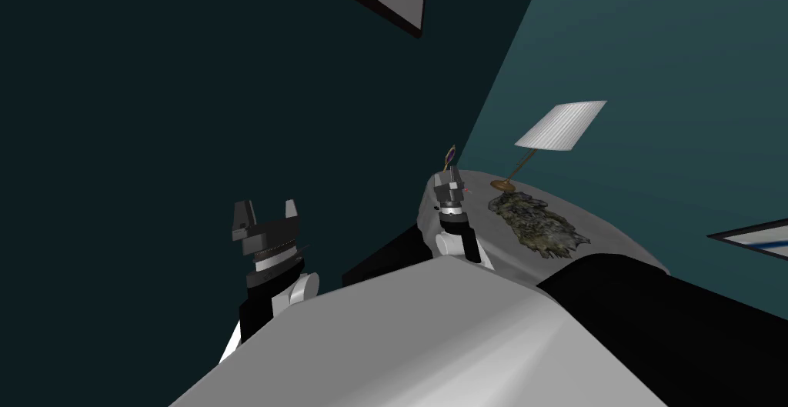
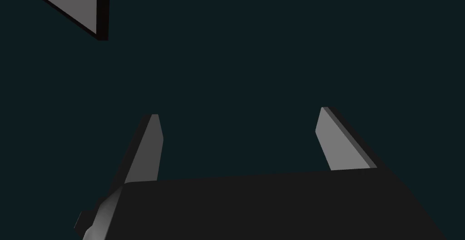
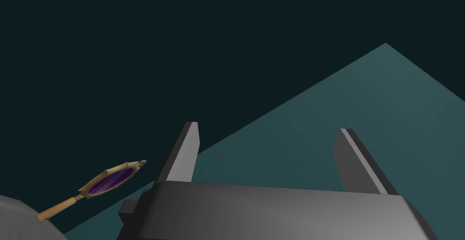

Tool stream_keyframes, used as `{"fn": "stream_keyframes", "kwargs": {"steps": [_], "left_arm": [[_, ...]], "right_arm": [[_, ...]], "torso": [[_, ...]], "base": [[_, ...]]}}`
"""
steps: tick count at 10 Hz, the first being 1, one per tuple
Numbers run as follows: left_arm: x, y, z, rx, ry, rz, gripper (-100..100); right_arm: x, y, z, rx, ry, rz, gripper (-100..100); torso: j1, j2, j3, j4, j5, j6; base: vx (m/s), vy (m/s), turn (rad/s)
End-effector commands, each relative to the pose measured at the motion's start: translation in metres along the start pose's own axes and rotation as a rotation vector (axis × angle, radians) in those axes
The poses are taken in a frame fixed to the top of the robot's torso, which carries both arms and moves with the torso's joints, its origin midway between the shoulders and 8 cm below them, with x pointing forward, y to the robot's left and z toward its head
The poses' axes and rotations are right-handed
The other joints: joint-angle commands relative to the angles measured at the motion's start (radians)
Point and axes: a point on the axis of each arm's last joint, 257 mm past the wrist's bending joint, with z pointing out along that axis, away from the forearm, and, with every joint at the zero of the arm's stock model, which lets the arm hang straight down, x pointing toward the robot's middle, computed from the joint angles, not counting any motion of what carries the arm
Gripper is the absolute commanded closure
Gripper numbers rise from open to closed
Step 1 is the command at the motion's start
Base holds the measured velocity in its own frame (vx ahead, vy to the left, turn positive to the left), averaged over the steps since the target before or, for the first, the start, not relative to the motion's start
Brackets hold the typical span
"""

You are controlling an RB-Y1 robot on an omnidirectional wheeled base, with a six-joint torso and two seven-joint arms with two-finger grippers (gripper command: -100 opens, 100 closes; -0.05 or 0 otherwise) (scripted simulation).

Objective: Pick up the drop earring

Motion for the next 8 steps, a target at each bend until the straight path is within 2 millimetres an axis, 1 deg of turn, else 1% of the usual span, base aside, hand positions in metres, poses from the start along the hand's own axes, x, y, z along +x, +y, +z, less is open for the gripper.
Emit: {"fn": "stream_keyframes", "kwargs": {"steps": [1,3,6,7,8], "left_arm": [[0.0,0.0,0.0,0.0,0.0,0.0,0],[0.0,0.0,0.0,0.0,0.0,0.0,0],[0.0,0.0,0.0,0.0,0.0,0.0,0],[0.0,0.0,0.0,0.0,0.0,0.0,0],[0.0,0.0,0.0,0.0,0.0,0.0,0]], "right_arm": [[0.004,-0.003,-0.002,0.007,0.035,-0.025,-100],[0.008,-0.007,-0.004,0.018,0.085,-0.063,-100],[0.016,-0.021,-0.012,0.046,0.181,-0.142,-100],[0.018,-0.021,-0.012,0.047,0.198,-0.148,-100],[0.02,-0.027,-0.016,0.059,0.236,-0.18,-100]], "torso": [[0.0,0.0,0.0,0.0,0.0,0.0],[-0.001,0.002,0.001,0.0,0.0,0.0],[-0.003,0.003,0.002,0.001,-0.001,0.0],[-0.003,0.004,0.002,0.001,-0.001,0.0],[-0.002,0.003,0.002,0.001,-0.001,0.0]], "base": [[-0.018,-0.008,0.008],[-0.037,-0.018,0.012],[-0.051,-0.033,0.015],[-0.038,-0.025,0.006],[-0.03,-0.022,0.013]]}}
